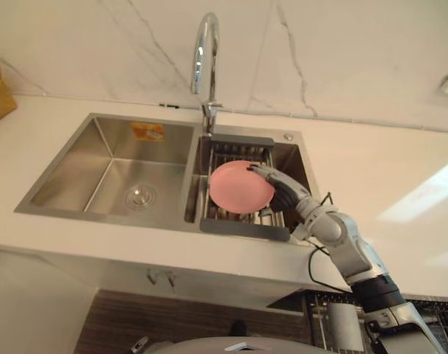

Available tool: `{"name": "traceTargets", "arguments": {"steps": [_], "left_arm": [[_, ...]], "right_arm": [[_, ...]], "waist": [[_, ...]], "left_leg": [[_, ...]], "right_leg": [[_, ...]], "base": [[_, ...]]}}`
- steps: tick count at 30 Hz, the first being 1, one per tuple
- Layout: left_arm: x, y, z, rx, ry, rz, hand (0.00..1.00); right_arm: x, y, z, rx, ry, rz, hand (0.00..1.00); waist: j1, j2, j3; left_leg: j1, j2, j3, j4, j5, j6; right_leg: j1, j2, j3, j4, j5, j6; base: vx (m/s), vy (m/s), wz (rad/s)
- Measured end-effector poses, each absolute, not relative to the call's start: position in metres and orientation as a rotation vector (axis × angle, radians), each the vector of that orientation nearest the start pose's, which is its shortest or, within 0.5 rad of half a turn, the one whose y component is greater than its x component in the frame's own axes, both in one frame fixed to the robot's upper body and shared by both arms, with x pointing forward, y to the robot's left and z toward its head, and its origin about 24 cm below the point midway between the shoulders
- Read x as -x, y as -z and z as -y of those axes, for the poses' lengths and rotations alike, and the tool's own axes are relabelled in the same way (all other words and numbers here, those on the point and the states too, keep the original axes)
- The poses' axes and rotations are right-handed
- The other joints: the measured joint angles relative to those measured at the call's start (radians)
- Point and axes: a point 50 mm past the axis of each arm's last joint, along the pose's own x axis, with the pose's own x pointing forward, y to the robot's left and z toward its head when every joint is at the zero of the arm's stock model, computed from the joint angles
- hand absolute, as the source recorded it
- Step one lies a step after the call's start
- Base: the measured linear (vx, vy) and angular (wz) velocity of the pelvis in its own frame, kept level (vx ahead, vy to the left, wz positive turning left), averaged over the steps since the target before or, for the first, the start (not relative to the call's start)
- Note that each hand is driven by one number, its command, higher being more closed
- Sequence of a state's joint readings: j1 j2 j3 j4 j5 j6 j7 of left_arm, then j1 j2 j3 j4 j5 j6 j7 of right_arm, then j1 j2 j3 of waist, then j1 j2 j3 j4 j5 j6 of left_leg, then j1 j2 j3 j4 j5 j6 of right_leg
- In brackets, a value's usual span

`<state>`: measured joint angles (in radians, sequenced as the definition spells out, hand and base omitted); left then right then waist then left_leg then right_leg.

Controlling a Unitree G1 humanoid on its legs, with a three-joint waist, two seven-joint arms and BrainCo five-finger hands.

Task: Walk over to the sink, pick up the cup, carry it to the dishwasher, place the cup inside the dishwasher, then close the dishwasher door

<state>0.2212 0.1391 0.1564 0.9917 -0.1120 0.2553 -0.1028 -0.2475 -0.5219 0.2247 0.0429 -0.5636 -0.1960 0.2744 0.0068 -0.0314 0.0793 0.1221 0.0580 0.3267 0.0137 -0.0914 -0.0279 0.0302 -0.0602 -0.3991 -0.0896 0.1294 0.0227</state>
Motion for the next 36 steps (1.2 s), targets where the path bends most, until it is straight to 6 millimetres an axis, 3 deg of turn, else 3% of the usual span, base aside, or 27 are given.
{"name": "traceTargets", "arguments": {"steps": [2,13,15,17,32,33,36], "left_arm": [[-0.025,0.168,-0.217,0.177,-0.242,-1.417,0.0],[-0.026,0.168,-0.218,0.162,-0.224,-1.418,0.0],[-0.028,0.167,-0.219,0.154,-0.218,-1.413,0.0],[-0.028,0.167,-0.219,0.153,-0.217,-1.414,0.0],[-0.03,0.166,-0.22,0.138,-0.203,-1.403,0.0],[-0.03,0.166,-0.22,0.136,-0.202,-1.402,0.0],[-0.031,0.166,-0.221,0.129,-0.197,-1.399,0.0]], "right_arm": [[-0.286,-0.086,0.159,1.181,-0.546,0.214,0.0],[-0.302,-0.079,0.16,1.333,-0.463,0.234,0.0],[-0.302,-0.057,0.164,1.391,-0.489,0.146,0.0],[-0.302,-0.051,0.168,1.409,-0.479,0.103,0.0],[-0.312,-0.044,0.177,1.468,-0.392,0.056,0.0],[-0.313,-0.044,0.179,1.48,-0.38,0.054,1.0],[-0.316,-0.044,0.181,1.514,-0.329,0.047,1.0]], "waist": [[0.01,0.0,0.001],[0.019,-0.005,0.002],[0.029,-0.011,0.005],[0.033,-0.012,0.007],[0.055,-0.015,0.01],[0.057,-0.016,0.011],[0.059,-0.018,0.015]], "left_leg": [[-0.001,-0.002,-0.003,0.0,0.003,0.001],[-0.015,-0.004,-0.031,-0.001,0.013,0.0],[-0.02,-0.005,-0.043,-0.001,0.015,-0.003],[-0.028,-0.007,-0.055,-0.001,0.019,-0.003],[-0.023,-0.013,-0.083,-0.006,0.027,0.004],[-0.019,-0.014,-0.083,-0.015,0.032,0.004],[-0.018,-0.015,-0.084,-0.019,0.034,0.0]], "right_leg": [[0.0,-0.003,-0.002,0.0,0.0,0.0],[0.0,-0.005,-0.022,0.0,-0.002,0.003],[0.0,-0.007,-0.03,0.0,-0.003,0.002],[-0.003,-0.009,-0.042,0.0,-0.004,0.002],[0.009,-0.012,-0.058,0.0,0.001,-0.003],[0.009,-0.013,-0.058,0.0,0.001,-0.002],[0.009,-0.014,-0.059,0.0,-0.002,0.001]], "base": [[-0.05,0.029,0.03],[-0.02,0.014,0.06],[-0.01,0.022,0.13],[0.01,0.021,0.2],[0.01,0.027,0.04],[0.0,0.0,0.0],[0.0,0.0,0.0]]}}
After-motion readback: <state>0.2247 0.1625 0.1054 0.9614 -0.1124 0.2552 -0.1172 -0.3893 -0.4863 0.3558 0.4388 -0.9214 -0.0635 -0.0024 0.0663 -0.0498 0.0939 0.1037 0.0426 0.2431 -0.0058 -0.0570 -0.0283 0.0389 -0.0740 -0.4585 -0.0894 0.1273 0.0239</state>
